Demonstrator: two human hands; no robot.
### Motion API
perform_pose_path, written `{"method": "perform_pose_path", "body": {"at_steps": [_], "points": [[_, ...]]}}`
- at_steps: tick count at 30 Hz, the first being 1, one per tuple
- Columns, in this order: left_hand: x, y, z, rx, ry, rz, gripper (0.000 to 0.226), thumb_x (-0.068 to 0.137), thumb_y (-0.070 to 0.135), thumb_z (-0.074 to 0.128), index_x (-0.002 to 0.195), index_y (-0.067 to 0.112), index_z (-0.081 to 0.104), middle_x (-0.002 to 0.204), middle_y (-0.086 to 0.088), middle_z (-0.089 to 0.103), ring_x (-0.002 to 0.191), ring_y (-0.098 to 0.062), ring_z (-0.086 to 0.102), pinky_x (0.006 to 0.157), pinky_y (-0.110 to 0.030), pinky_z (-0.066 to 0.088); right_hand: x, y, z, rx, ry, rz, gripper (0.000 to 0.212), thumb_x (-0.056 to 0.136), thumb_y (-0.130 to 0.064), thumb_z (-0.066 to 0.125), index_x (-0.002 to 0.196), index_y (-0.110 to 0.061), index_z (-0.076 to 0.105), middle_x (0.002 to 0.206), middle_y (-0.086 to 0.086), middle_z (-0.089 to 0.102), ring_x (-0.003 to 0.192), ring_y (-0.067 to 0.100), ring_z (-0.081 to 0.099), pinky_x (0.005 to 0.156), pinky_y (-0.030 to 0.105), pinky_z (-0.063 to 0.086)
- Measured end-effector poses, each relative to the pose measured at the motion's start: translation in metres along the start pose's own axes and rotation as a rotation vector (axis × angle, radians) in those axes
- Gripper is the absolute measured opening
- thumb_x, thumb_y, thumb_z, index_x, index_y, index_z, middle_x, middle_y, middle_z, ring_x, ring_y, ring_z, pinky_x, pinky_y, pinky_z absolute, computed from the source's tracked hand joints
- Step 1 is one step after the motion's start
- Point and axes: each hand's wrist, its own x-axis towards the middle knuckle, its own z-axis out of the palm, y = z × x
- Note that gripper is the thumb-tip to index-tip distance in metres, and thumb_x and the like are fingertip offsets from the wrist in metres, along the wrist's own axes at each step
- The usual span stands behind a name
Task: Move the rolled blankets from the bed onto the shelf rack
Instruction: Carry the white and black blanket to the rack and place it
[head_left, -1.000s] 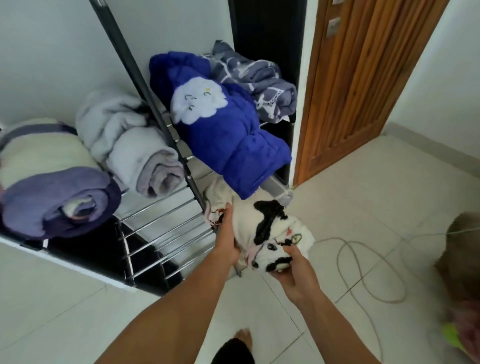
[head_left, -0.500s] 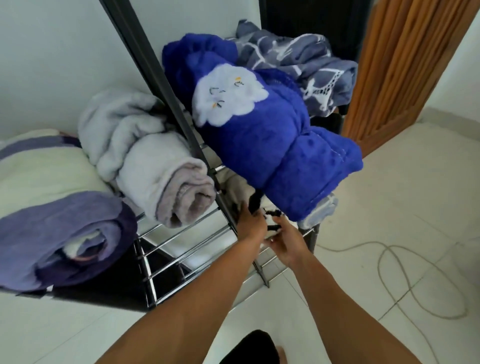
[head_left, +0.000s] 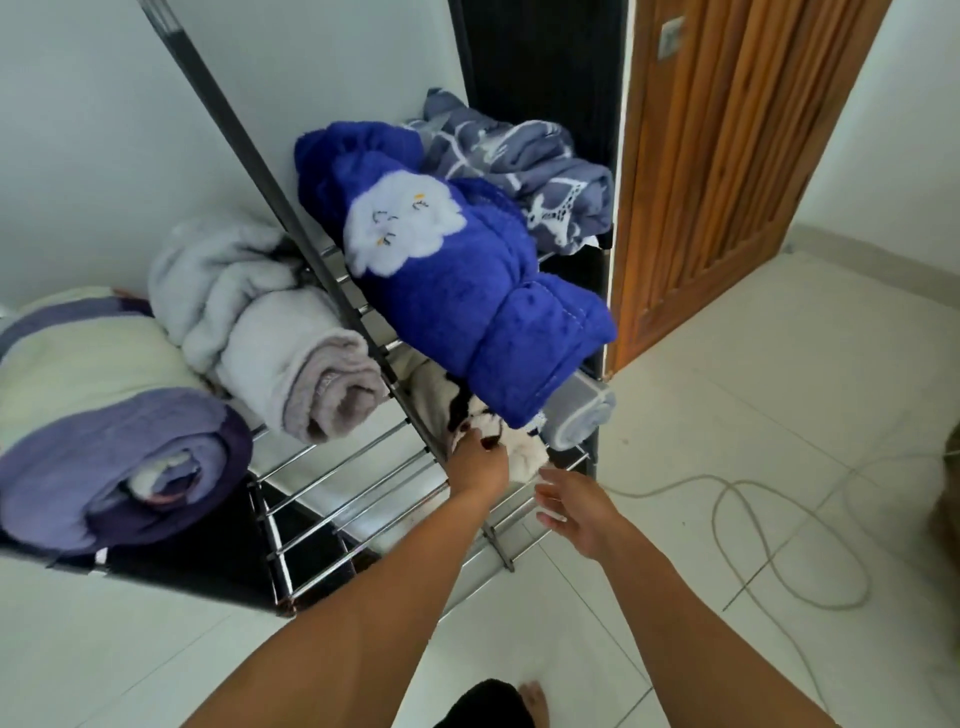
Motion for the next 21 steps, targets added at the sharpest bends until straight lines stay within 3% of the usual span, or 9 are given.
{"method": "perform_pose_path", "body": {"at_steps": [3, 6, 10, 13, 16, 18, 21], "points": [[-0.041, 0.003, 0.015, 0.167, -0.054, 0.055, 0.050, 0.090, 0.014, 0.051, 0.138, 0.003, 0.045, 0.143, -0.014, 0.048, 0.130, -0.030, 0.048, 0.110, -0.035, 0.037, -0.037, 0.006, -0.041, 0.035, 0.023, -0.007, 0.007, 0.091, -0.016, 0.057, 0.096, -0.011, 0.056, 0.075, 0.003, 0.056, 0.063, 0.014, 0.048, 0.068, 0.026, 0.046], [-0.087, 0.011, 0.036, 0.306, -0.152, 0.090, 0.050, 0.089, 0.020, 0.053, 0.134, 0.003, 0.045, 0.141, -0.017, 0.048, 0.127, -0.033, 0.049, 0.108, -0.041, 0.040, -0.077, 0.015, -0.091, 0.078, 0.068, -0.014, 0.012, 0.091, -0.015, 0.056, 0.101, -0.010, 0.059, 0.085, 0.006, 0.060, 0.071, 0.015, 0.056, 0.069, 0.028, 0.049], [-0.153, 0.024, 0.071, 0.394, -0.370, 0.139, 0.042, 0.092, 0.023, 0.056, 0.128, 0.002, 0.053, 0.135, -0.015, 0.055, 0.124, -0.029, 0.052, 0.100, -0.030, 0.041, -0.149, 0.026, -0.176, 0.338, 0.096, -0.009, 0.009, 0.091, -0.012, 0.057, 0.098, -0.008, 0.061, 0.086, 0.010, 0.063, 0.073, 0.020, 0.058, 0.072, 0.030, 0.050], [-0.200, 0.035, 0.113, 0.491, -0.501, 0.192, 0.046, 0.092, 0.032, 0.056, 0.131, 0.007, 0.053, 0.140, -0.013, 0.052, 0.127, -0.027, 0.050, 0.101, -0.028, 0.040, -0.222, 0.035, -0.251, 0.585, 0.164, -0.156, 0.006, 0.091, -0.012, 0.055, 0.090, -0.010, 0.060, 0.079, 0.006, 0.063, 0.071, 0.017, 0.057, 0.071, 0.028, 0.049], [-0.257, 0.060, 0.162, 0.538, -0.668, 0.323, 0.046, 0.092, 0.034, 0.055, 0.131, 0.010, 0.054, 0.137, -0.008, 0.053, 0.127, -0.024, 0.050, 0.100, -0.025, 0.039, -0.298, 0.056, -0.319, 0.757, 0.304, -0.335, 0.012, 0.093, -0.014, 0.051, 0.084, -0.014, 0.058, 0.060, -0.001, 0.064, 0.055, 0.011, 0.062, 0.057, 0.023, 0.054], [-0.302, 0.076, 0.199, 0.557, -0.789, 0.446, 0.035, 0.088, 0.034, 0.059, 0.116, 0.014, 0.062, 0.122, -0.008, 0.062, 0.119, -0.024, 0.056, 0.091, -0.024, 0.042, -0.345, 0.088, -0.355, 0.870, 0.417, -0.432, 0.014, 0.093, -0.015, 0.050, 0.081, -0.016, 0.058, 0.054, -0.003, 0.063, 0.046, 0.007, 0.061, 0.051, 0.017, 0.053], [-0.374, 0.087, 0.249, 0.550, -0.947, 0.631, 0.011, 0.083, 0.031, 0.061, 0.077, 0.022, 0.061, 0.086, -0.006, 0.064, 0.085, -0.023, 0.064, 0.073, -0.029, 0.047, -0.402, 0.157, -0.385, 0.994, 0.596, -0.498, 0.015, 0.094, -0.015, 0.049, 0.081, -0.016, 0.056, 0.059, -0.002, 0.059, 0.051, 0.009, 0.058, 0.053, 0.019, 0.050]]}}
